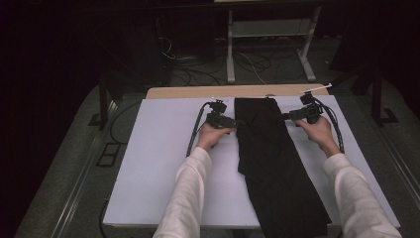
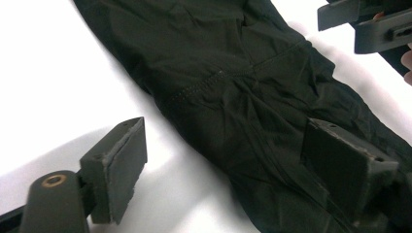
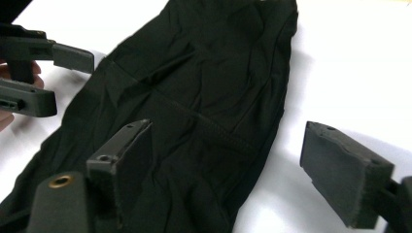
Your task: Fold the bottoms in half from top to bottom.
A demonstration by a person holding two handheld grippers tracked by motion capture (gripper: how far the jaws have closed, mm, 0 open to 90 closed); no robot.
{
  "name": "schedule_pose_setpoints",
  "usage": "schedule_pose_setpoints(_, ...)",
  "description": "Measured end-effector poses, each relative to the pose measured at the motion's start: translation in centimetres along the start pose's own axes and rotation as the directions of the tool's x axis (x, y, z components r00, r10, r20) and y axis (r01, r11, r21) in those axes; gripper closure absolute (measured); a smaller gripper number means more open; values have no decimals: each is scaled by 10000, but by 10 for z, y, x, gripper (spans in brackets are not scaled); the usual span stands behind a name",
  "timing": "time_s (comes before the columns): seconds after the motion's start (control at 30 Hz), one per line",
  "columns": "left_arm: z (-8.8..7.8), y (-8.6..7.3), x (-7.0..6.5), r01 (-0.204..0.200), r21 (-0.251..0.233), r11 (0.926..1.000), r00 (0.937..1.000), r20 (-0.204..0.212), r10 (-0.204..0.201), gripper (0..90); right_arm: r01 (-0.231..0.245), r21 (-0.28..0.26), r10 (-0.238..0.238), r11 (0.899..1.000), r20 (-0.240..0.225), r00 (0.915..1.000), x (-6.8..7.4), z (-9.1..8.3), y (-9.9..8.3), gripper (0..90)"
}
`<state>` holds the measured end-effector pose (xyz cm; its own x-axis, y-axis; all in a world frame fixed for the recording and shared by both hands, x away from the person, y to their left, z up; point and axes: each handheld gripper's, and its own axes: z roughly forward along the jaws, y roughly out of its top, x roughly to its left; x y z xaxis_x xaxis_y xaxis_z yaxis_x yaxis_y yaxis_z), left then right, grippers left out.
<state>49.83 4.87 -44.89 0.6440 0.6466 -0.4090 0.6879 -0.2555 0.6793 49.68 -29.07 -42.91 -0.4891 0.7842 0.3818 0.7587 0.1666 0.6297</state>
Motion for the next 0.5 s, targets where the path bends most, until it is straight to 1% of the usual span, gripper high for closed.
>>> schedule_pose_setpoints(0.1,2,-1,0,25,23,10000,9999,129,-26,214,-142,88,143,9999,-112,9998,-3,3,-1,249)
schedule_pose_setpoints(0.17,3,-1,0,61,5,10000,9999,122,-61,228,-232,165,234,9996,-169,9996,-4,6,-2,271)
schedule_pose_setpoints(0.2,4,-1,0,91,-20,10000,9999,110,-91,233,-210,202,214,9996,-205,9996,-4,7,-3,297)
schedule_pose_setpoints(0.27,5,-2,0,97,18,10000,10000,-8,-97,238,-162,297,166,9994,-146,9998,-3,9,-3,334)
schedule_pose_setpoints(0.33,6,-3,1,148,3,9999,9998,114,-148,277,-228,319,231,9992,-88,9997,-4,10,-4,358)
schedule_pose_setpoints(0.47,8,-3,1,245,-41,9997,9994,257,-244,311,-368,356,367,9987,21,9993,-7,13,-5,369)
schedule_pose_setpoints(0.5,8,-4,2,248,-22,9997,9993,273,-247,320,-413,377,414,9984,-15,9991,-8,13,-6,371)
